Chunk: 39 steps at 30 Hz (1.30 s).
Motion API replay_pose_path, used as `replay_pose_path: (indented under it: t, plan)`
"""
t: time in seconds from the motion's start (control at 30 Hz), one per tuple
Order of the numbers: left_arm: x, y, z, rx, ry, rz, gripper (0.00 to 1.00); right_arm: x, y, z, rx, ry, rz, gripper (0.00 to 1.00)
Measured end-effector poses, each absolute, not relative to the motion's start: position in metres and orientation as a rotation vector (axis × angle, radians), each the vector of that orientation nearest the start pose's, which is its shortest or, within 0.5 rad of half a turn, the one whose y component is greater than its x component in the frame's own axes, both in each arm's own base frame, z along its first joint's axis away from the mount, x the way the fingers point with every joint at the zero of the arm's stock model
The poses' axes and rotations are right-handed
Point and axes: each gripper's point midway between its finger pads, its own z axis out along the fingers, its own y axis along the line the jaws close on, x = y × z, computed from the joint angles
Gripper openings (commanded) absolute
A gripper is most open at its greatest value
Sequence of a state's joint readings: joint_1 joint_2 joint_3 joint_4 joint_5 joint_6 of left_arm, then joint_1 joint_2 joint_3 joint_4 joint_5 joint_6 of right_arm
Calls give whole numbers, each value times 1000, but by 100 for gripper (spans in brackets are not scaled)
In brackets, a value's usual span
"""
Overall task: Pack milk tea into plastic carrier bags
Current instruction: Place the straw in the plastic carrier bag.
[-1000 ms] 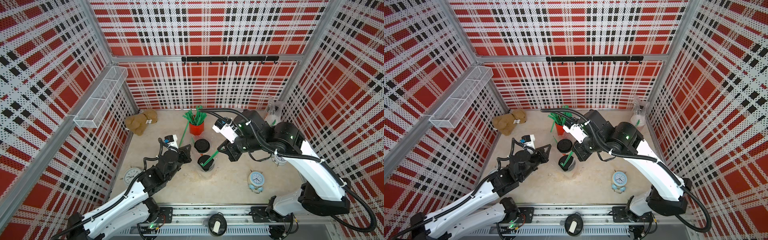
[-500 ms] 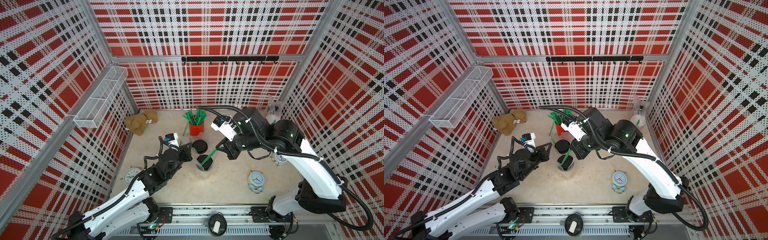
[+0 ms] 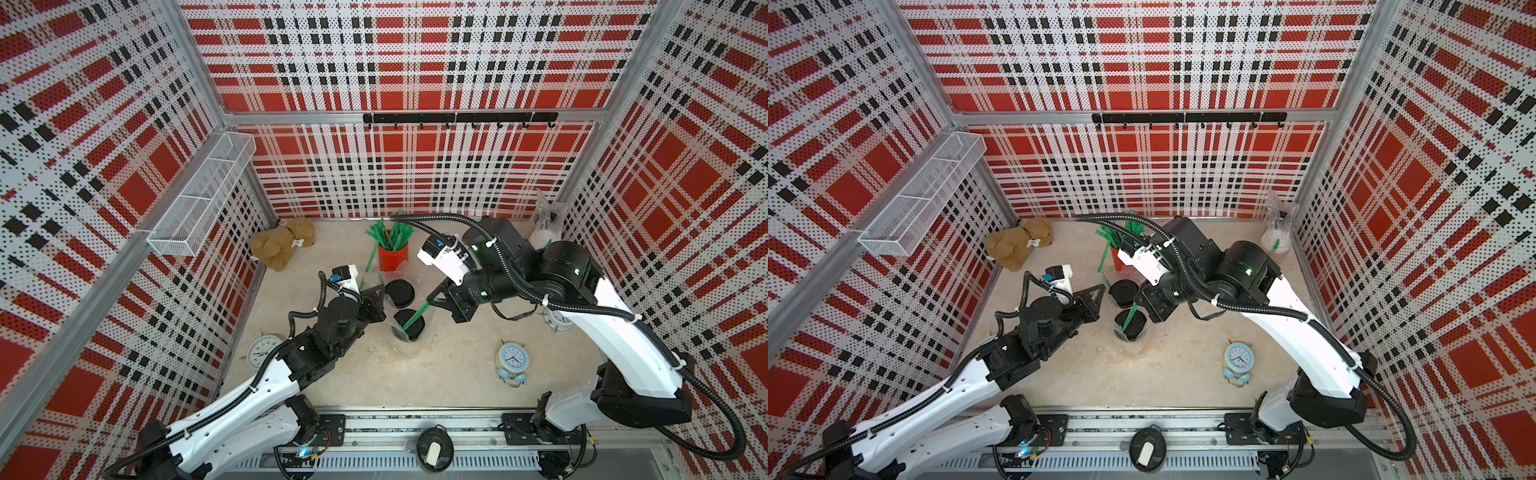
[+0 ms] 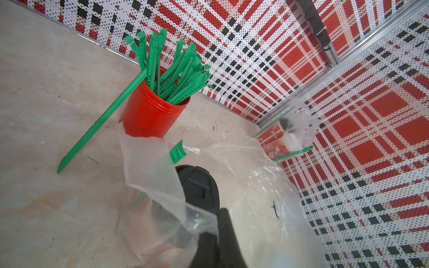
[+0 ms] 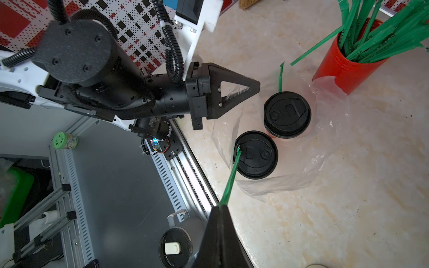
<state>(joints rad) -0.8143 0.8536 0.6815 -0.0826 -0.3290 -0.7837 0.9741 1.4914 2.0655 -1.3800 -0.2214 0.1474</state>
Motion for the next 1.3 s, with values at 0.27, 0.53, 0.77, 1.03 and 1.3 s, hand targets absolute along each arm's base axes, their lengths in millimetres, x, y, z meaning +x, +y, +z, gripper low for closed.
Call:
replay_pose_path:
  t: [0.27, 0.53, 0.77, 1.03, 1.3]
  plan:
    - [264, -201, 271, -208, 1879, -830, 0, 152, 304, 387, -1127, 2238, 823, 0]
    - [257, -200, 272, -193, 1865, -863, 0, 145, 305, 388, -1148, 2235, 866, 0]
    - [252, -202, 269, -173, 1856, -890, 0, 141, 302, 393, -1150, 2219, 886, 0]
    - [249, -204, 271, -157, 1844, -916, 0, 140, 302, 389, -1156, 2231, 887, 0]
    - [246, -204, 275, -151, 1832, -930, 0, 152, 301, 378, -1133, 2260, 798, 0]
